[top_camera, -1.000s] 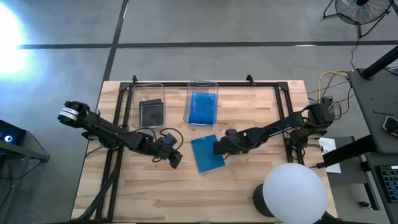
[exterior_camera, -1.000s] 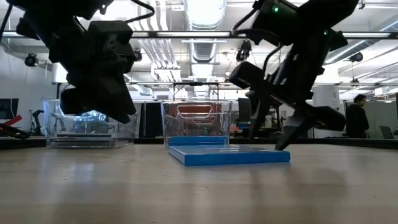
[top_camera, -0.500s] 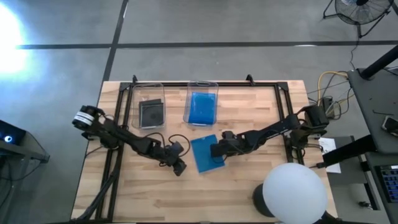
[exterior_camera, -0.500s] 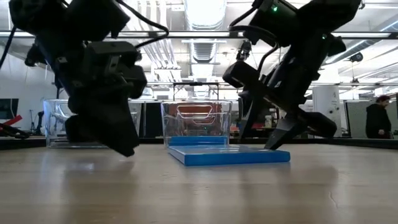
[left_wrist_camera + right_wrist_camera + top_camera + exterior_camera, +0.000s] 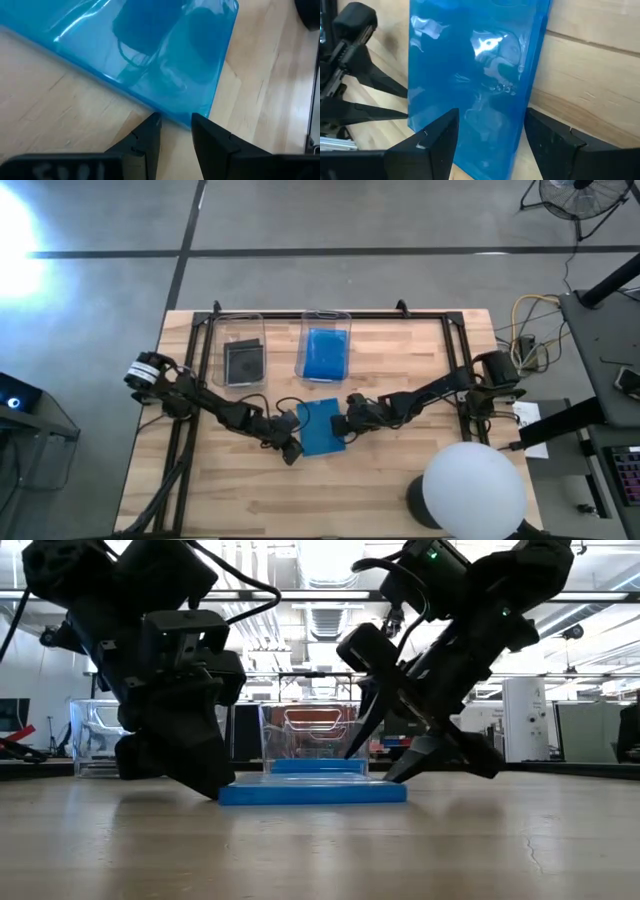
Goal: Pick & place jewel cases by type
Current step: Put the blue CD case into the right transparent bin
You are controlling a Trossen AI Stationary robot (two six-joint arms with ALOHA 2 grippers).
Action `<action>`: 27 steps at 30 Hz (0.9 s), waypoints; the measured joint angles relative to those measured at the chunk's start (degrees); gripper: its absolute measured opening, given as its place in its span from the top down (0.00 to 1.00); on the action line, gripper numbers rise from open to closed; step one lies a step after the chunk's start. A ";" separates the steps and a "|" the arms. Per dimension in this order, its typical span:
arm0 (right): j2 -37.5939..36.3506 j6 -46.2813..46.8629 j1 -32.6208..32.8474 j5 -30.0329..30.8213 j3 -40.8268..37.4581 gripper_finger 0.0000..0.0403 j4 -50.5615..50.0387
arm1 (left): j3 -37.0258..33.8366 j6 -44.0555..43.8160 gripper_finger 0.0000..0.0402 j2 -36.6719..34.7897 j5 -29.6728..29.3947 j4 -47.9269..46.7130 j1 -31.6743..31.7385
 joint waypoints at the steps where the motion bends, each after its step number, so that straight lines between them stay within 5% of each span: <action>1: 0.01 -0.12 0.00 0.00 -0.04 0.47 0.50 | -0.03 0.39 0.77 0.00 0.19 -0.10 0.07; 19: -1.62 -8.84 0.69 -2.70 6.01 0.47 7.47 | -0.79 1.46 0.77 0.13 1.30 -2.91 -1.09; 27: -1.57 -3.42 0.91 -1.08 5.87 0.47 5.38 | -0.84 1.46 0.77 -0.02 0.80 -2.39 -1.37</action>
